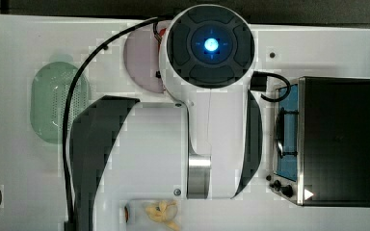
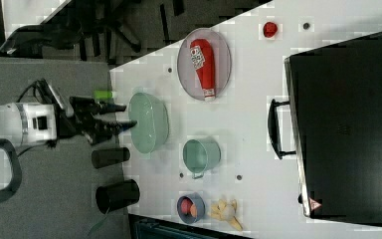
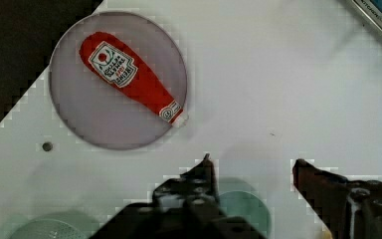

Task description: Flap open oven.

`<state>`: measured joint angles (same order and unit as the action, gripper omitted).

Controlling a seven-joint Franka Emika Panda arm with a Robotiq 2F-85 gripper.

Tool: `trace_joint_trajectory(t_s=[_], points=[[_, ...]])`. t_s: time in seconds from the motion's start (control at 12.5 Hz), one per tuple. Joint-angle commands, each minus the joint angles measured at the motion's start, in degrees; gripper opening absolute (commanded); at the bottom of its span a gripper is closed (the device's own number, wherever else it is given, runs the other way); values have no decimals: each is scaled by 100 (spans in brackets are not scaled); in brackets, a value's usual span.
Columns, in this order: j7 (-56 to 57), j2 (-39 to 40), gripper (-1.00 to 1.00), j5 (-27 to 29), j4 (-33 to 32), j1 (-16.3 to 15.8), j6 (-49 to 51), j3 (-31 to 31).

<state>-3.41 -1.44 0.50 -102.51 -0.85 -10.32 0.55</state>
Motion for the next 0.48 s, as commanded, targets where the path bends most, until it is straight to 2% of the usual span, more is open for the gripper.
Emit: trace_joint_trajectory(t_s=[0.08, 0.24, 0.48], points=[[452, -1643, 59, -201, -685, 174, 1153, 70], [452, -1644, 99, -201, -686, 174, 1153, 70], [451, -1643, 100, -201, -686, 174, 1152, 70]])
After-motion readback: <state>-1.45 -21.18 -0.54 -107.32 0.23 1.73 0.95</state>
